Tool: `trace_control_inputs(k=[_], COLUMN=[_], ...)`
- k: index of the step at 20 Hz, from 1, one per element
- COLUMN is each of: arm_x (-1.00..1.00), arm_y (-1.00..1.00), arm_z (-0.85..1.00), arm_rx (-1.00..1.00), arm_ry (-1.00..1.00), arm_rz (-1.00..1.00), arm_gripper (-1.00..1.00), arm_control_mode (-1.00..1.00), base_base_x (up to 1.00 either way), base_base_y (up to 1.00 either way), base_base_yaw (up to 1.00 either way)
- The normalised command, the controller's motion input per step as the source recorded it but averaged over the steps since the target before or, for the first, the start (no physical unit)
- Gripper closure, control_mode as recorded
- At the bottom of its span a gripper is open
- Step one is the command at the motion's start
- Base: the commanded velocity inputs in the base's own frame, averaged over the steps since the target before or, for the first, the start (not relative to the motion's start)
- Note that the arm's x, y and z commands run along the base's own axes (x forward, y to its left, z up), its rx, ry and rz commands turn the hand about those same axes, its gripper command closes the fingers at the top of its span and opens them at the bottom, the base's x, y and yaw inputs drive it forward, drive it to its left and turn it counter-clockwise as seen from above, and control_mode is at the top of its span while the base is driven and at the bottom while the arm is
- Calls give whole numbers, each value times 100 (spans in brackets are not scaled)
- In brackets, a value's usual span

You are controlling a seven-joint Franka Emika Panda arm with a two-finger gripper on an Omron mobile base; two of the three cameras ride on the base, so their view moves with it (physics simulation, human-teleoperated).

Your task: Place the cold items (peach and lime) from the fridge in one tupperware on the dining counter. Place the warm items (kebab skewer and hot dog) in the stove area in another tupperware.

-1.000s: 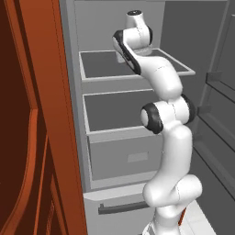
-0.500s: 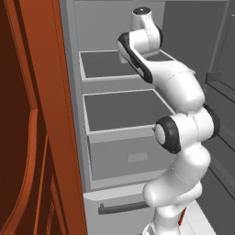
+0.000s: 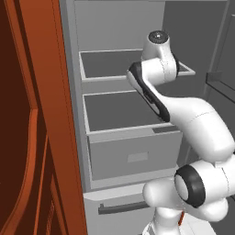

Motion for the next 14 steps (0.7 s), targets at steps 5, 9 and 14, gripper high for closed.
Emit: trace_control_inputs(k=[5,9,14], arm_x=[-100,-100,-100], arm_y=[0,0,8], arm_z=[1,-1,-7], arm_rx=[5,2,-3], arm_ry=[0,0,-10], arm_rz=[0,0,0], arm_gripper=[100,100,100], arm_control_mode=[-100,-100,-100], base_base_x=[0,0,0], base_base_y=[0,0,0], base_base_yaw=[0,0,0])
